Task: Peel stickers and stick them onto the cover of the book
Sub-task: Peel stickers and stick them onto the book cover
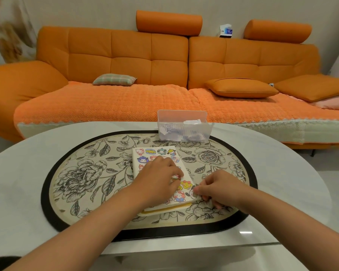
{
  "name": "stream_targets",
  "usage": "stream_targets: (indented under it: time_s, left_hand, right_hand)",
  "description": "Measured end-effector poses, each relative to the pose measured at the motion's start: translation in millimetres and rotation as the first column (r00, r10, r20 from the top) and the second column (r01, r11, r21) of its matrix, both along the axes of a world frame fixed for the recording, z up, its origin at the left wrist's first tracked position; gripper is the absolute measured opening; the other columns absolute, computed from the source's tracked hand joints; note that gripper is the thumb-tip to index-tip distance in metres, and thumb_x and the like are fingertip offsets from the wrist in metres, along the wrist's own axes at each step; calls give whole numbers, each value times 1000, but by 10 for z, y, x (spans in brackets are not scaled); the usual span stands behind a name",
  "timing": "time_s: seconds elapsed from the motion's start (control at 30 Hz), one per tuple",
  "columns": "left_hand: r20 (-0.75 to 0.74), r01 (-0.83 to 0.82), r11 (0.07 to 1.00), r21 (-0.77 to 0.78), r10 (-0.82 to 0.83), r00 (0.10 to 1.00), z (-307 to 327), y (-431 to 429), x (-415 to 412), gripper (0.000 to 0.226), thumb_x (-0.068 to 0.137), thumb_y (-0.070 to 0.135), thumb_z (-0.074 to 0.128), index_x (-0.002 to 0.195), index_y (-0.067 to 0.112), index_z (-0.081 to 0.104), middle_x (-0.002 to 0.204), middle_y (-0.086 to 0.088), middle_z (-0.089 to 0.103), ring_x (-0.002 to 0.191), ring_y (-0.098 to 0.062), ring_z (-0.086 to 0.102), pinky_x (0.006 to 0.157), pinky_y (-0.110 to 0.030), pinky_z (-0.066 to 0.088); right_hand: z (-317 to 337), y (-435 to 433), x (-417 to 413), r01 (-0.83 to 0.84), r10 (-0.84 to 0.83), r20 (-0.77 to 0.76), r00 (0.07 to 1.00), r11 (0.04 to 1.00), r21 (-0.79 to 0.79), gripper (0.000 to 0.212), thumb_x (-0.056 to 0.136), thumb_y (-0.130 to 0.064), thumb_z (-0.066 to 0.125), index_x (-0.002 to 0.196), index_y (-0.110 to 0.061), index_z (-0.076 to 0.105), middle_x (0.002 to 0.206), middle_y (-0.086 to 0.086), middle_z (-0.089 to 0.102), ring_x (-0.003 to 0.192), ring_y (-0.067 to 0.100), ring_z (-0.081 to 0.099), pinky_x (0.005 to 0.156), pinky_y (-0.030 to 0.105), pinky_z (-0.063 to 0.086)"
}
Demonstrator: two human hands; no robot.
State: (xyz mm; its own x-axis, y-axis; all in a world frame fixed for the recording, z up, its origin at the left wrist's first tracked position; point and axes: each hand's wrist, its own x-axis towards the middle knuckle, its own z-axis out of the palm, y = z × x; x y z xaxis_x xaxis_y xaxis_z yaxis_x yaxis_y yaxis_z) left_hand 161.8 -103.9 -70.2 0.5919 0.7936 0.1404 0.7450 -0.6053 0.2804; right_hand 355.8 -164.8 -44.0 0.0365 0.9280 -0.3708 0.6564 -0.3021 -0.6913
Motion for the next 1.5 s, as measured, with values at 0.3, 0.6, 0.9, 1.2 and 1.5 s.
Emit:
stream_targets:
  time_s: [0.3, 0.6, 0.9, 1.2, 1.5]
  left_hand:
    - [17, 6, 1000, 12, -6, 1000, -31, -16, 2, 31, 99, 42, 49, 127, 37, 61, 123, 14, 51, 119, -11, 37, 102, -31, 29]
    - [-19, -11, 1000, 27, 12, 1000, -46, -57, 25, 45, 89, 59, 54, 128, 36, 57, 127, 12, 47, 119, -12, 35, 108, -35, 28]
    - [-50, -26, 998, 63, 29, 998, -77, -73, 47, 53, 85, 65, 54, 129, 36, 52, 131, 10, 44, 123, -14, 34, 109, -36, 27]
    - [24, 18, 998, 68, -19, 1000, -69, -118, 14, 42, 86, 59, 57, 122, 37, 56, 123, 15, 49, 118, -10, 38, 105, -34, 32]
    - [53, 149, 981, 126, -156, 986, -52, -198, -82, 24, 89, 52, 56, 103, 39, 71, 102, 20, 62, 98, -1, 48, 75, -24, 37]
  right_hand:
    - [-38, 14, -44, 64, -64, 25, 998, 998, 6, 35, 90, -33, 71, 80, 1, 72, 67, 13, 67, 45, 15, 52, 51, 23, 47]
    - [-93, 4, -135, 142, -155, 149, 977, 986, 90, 26, 81, -34, 75, 68, -12, 72, 52, 0, 62, 43, 11, 53, 55, 27, 49]
    - [-37, -15, -164, 69, -116, 371, 921, 988, 138, 29, 77, -50, 74, 70, -22, 74, 65, -5, 73, 72, 14, 70, 76, 37, 60]
    - [-26, -96, -13, -84, -78, 543, 836, 960, 267, 42, 72, -69, 71, 76, -28, 69, 71, -10, 68, 71, 4, 62, 63, 27, 53]
    - [-178, -270, 94, -506, 218, 609, 762, 787, 352, 37, 96, -37, 48, 130, -44, 61, 111, -21, 56, 98, 6, 57, 78, 32, 52]
